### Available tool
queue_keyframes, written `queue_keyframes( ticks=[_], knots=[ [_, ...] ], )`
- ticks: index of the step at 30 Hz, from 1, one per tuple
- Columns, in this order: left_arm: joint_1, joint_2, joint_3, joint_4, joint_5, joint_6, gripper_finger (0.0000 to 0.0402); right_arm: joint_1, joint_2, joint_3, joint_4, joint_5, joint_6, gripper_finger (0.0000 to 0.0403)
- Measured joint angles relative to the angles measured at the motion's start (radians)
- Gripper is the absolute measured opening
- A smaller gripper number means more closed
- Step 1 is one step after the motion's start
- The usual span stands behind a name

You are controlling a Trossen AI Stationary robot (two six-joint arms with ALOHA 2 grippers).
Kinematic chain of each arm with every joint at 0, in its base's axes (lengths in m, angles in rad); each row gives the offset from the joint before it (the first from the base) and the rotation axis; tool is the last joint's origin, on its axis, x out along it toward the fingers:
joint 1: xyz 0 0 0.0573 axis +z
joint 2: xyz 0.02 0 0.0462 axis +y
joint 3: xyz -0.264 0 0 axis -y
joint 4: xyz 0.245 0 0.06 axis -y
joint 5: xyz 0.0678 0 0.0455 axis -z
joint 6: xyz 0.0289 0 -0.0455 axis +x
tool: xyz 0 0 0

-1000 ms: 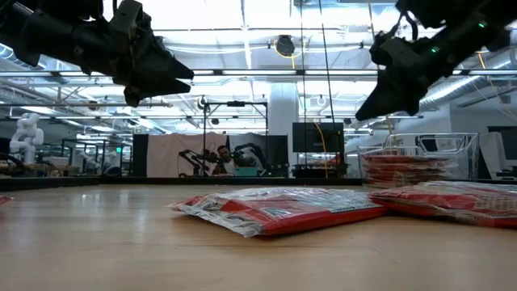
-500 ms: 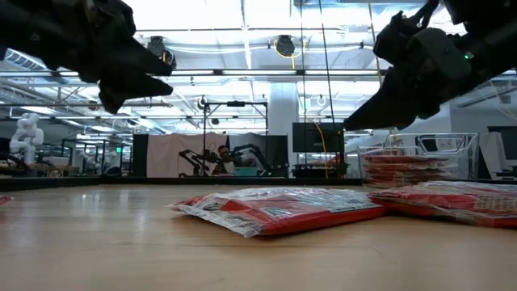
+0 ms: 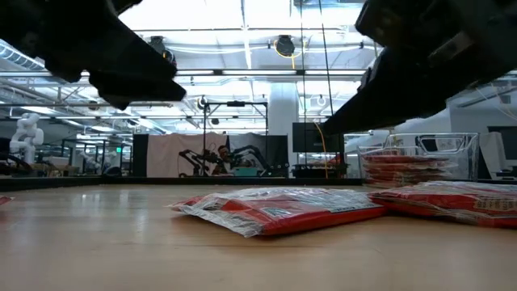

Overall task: Sort popcorn bags into baskets
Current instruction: Put the red popcorn bag into the transparent bin

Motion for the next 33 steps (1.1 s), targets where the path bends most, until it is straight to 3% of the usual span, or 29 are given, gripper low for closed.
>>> queue_keyframes(
  ticks=[3, 9, 13, 20, 25, 33],
  knots=[
    [-0.007, 0.079, 0.09, -0.08, -0.001, 0.053, 0.0197, 0.023, 0.034, 0.038, -0.017, 0.001, 0.0, 0.0013],
    [-0.022, 0.196, 0.249, -0.328, 0.013, 0.153, 0.026, 0.063, 0.075, 0.082, -0.047, 0.003, 0.008, 0.0025],
    [-0.023, 0.229, 0.287, -0.451, 0.032, 0.197, 0.028, 0.078, 0.076, 0.083, -0.044, 0.004, 0.03, 0.0042],
    [0.031, 0.234, 0.286, -0.546, 0.089, 0.23, 0.0249, 0.084, 0.076, 0.083, -0.04, 0.004, 0.047, 0.0065],
    [0.078, 0.233, 0.286, -0.542, 0.215, 0.267, 0.0218, 0.082, 0.076, 0.083, -0.04, 0.013, 0.047, 0.0068],
    [0.127, 0.25, 0.287, -0.474, 0.322, 0.228, 0.0198, 0.082, 0.076, 0.083, -0.09, 0.007, 0.047, 0.0068]
  ],
)
